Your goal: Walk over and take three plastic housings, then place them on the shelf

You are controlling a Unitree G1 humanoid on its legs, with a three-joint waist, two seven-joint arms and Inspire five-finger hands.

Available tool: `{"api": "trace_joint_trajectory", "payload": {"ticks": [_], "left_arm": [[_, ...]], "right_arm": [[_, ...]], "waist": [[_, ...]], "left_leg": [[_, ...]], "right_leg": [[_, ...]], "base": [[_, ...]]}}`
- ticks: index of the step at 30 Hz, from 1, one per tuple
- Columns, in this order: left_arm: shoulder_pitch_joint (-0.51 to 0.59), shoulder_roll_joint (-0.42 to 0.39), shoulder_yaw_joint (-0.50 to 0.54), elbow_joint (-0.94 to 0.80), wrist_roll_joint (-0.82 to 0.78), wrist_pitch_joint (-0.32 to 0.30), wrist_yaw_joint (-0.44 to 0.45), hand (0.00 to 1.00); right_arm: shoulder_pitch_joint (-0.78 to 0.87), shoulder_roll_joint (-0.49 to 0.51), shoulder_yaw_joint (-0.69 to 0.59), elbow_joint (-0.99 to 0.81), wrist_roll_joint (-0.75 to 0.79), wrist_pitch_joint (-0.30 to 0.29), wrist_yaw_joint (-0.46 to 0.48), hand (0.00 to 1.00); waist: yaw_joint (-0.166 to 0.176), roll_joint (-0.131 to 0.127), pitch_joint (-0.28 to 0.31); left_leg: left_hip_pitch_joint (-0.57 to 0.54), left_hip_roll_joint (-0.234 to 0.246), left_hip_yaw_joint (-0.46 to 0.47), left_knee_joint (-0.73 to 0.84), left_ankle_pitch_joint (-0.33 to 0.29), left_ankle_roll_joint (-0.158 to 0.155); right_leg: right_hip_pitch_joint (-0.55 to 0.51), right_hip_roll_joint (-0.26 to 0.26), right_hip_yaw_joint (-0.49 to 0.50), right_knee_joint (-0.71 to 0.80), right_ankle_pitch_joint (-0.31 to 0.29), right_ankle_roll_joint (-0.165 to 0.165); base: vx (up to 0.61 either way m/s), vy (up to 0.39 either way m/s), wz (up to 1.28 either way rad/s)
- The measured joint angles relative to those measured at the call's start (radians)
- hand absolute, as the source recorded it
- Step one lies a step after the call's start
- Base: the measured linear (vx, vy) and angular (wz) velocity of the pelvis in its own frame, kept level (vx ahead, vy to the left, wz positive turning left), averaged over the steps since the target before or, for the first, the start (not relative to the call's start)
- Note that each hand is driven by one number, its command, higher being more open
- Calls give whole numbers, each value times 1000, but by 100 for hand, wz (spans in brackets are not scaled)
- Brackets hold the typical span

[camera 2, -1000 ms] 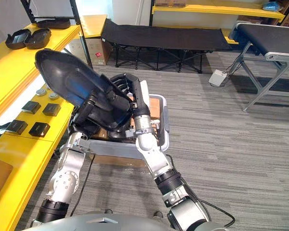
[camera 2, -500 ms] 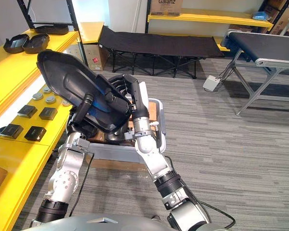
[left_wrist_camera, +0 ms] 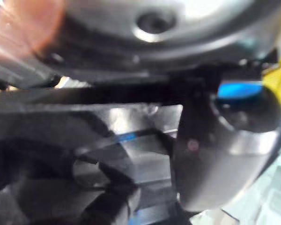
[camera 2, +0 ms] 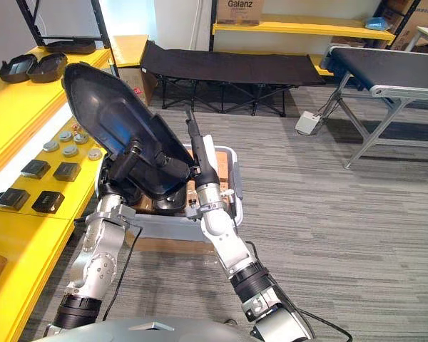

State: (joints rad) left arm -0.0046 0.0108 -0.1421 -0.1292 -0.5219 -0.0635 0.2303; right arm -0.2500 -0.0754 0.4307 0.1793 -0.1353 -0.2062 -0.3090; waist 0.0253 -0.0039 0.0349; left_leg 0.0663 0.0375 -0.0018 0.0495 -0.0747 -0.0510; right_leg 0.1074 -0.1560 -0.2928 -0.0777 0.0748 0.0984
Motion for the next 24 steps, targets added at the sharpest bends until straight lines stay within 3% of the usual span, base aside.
{"api": "trace_joint_trajectory", "payload": {"ticks": [8, 11, 16, 24], "left_arm": [[-6, -14, 4, -41, 464, -28, 218, 0], [-6, -14, 26, -42, 509, -29, 266, 0], [-2, -15, 74, -42, 533, -28, 328, 0], [72, -19, 125, -41, 536, -58, 321, 0]], "right_arm": [[13, 0, 10, 0, 9, 54, 51, 100], [20, 0, 7, -4, 53, 54, 83, 100], [86, -6, -31, -95, 240, 49, 228, 100], [236, -5, -195, -158, 350, 3, 346, 100]], "waist": [[1, 0, 0], [2, 0, 0], [1, 0, 1], [-4, 0, 2]], "left_leg": [[0, 1, 2, -1, -1, -1], [0, 2, 8, -1, -1, -1], [-6, 2, 21, -4, -2, 0], [-4, 4, 51, -20, -2, 0]], "right_leg": [[-1, 2, 1, 0, 0, 0], [-4, 2, 6, 0, 0, 0], [-18, 2, 25, 0, 0, 0], [-41, 3, 53, 0, 0, 0]], "base": [[0, 0, 0], [0, 0, -3], [-5, 5, -9], [-7, 5, -10]]}}
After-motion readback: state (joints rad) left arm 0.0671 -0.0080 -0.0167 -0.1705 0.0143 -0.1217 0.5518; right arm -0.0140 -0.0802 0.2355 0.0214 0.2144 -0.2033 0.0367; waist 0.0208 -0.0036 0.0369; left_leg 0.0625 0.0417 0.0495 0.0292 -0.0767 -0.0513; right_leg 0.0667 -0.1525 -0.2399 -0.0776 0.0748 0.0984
